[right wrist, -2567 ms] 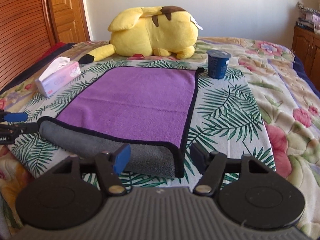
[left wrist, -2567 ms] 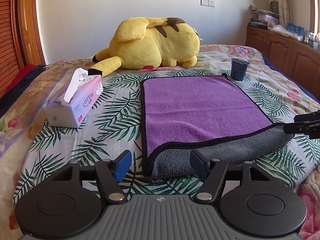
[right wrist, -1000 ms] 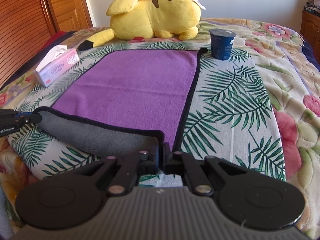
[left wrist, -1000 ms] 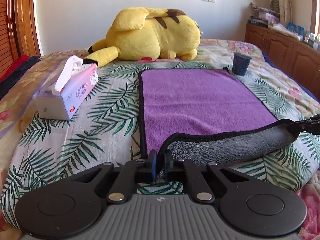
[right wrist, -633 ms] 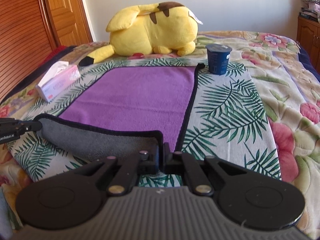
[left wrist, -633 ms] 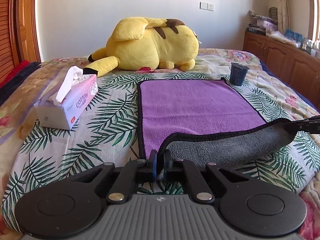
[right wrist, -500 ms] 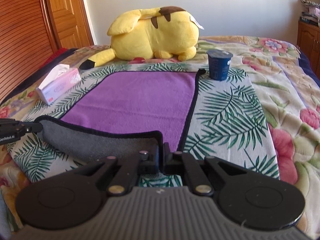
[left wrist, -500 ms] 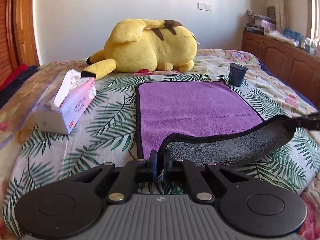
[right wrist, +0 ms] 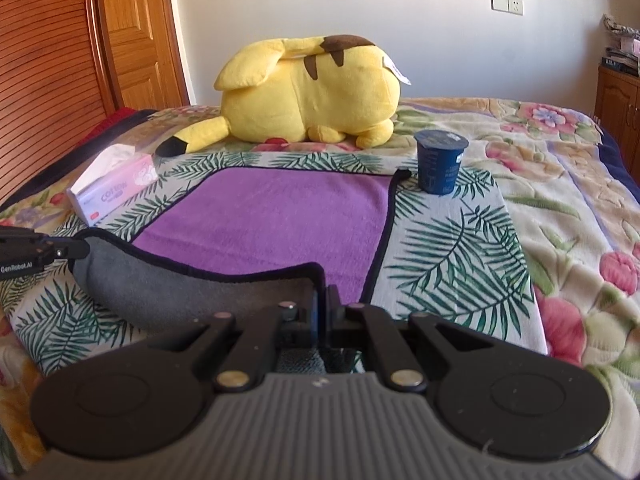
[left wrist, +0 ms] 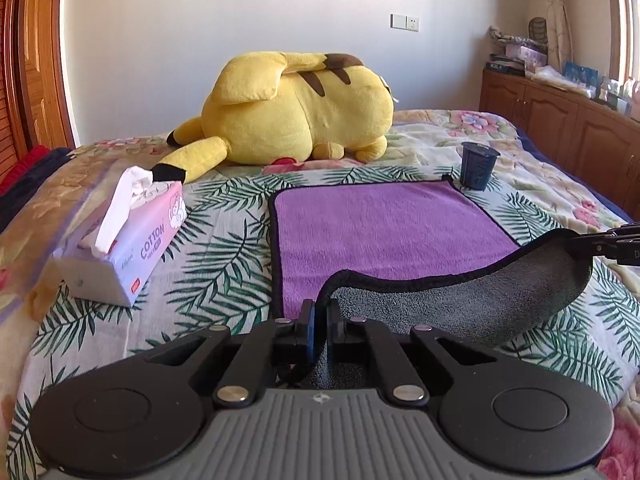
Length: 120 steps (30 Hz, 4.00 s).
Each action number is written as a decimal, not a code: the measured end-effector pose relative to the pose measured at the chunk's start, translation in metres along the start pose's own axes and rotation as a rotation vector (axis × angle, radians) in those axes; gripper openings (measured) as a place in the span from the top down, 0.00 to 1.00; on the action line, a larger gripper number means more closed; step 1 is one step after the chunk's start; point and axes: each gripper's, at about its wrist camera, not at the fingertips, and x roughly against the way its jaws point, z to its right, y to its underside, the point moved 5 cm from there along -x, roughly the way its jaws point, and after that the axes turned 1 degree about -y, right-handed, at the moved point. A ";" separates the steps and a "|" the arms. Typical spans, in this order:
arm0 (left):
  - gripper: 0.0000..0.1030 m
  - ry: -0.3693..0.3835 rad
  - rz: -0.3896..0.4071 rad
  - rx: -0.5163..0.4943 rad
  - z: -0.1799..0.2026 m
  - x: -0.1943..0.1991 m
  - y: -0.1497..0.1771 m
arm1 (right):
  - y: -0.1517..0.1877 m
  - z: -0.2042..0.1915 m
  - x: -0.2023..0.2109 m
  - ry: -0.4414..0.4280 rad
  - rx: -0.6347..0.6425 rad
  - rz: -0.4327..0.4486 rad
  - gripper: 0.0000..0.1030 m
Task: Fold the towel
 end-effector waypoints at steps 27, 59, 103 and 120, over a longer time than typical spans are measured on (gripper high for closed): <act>1.00 -0.004 0.013 -0.049 -0.003 -0.029 -0.039 | -0.030 -0.001 -0.025 0.014 0.105 0.026 0.96; 1.00 -0.067 0.157 -0.090 -0.005 -0.045 -0.136 | -0.114 0.007 -0.040 0.091 0.259 0.143 0.96; 0.75 -0.129 0.014 -0.112 -0.013 -0.179 -0.109 | -0.077 0.042 -0.151 0.188 0.204 0.106 0.56; 0.64 -0.066 0.010 -0.123 0.023 -0.081 -0.110 | -0.098 -0.003 -0.045 0.088 0.194 0.124 0.56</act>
